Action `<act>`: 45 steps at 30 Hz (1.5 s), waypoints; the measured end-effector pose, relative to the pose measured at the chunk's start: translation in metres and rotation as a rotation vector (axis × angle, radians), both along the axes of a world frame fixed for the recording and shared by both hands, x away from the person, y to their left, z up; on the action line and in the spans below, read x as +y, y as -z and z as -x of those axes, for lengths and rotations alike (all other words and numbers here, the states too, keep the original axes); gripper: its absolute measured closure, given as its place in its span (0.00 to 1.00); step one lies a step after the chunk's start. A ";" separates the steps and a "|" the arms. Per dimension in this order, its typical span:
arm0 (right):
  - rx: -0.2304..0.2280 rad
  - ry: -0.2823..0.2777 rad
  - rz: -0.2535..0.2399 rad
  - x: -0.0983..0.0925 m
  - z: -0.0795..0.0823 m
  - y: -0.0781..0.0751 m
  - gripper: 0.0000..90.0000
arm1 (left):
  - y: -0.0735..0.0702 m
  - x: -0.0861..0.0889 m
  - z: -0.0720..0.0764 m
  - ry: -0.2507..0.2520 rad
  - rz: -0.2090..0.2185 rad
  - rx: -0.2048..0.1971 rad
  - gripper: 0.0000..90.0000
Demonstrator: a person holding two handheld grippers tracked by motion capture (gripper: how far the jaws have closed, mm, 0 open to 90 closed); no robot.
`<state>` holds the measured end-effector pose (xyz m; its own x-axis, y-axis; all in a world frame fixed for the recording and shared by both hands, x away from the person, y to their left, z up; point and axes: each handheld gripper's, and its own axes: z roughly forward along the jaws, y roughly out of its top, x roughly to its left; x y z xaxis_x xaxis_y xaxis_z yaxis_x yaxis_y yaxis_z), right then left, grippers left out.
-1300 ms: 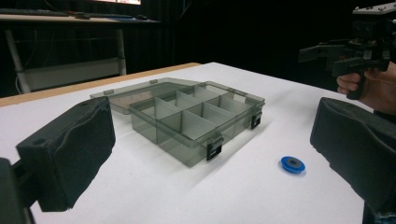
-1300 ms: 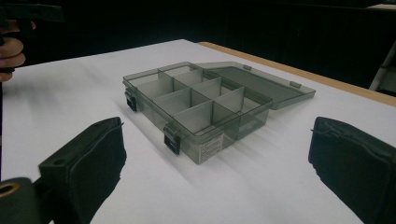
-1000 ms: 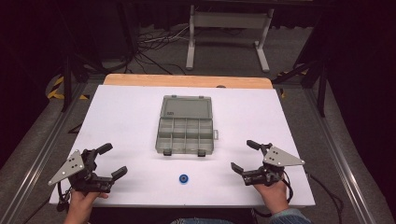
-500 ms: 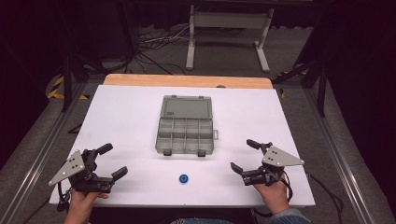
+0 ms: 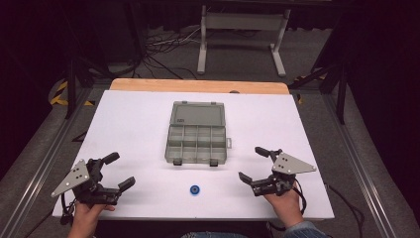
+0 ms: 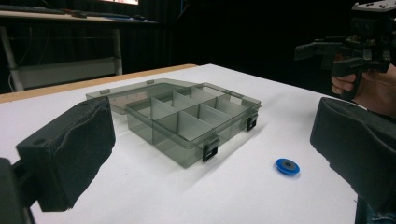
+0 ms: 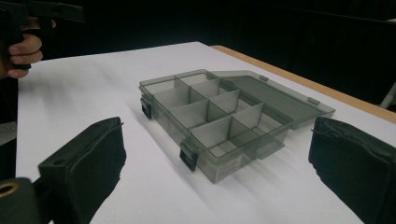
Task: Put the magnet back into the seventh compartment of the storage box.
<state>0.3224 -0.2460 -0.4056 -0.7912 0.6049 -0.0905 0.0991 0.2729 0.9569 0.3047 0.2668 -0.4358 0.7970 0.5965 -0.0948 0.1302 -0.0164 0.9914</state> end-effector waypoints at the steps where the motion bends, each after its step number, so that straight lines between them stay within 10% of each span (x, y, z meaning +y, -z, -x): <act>1: 0.002 -0.006 -0.003 0.003 0.000 0.000 0.05 | 0.000 0.000 0.000 0.000 -0.001 0.000 0.01; 35: 0.017 -0.196 0.020 0.079 -0.018 -0.011 0.00 | 0.000 0.002 0.000 0.000 0.005 0.008 0.01; 45: 0.149 -0.239 0.260 0.106 -0.022 -0.021 0.05 | 0.000 0.001 0.000 0.003 0.004 0.006 0.01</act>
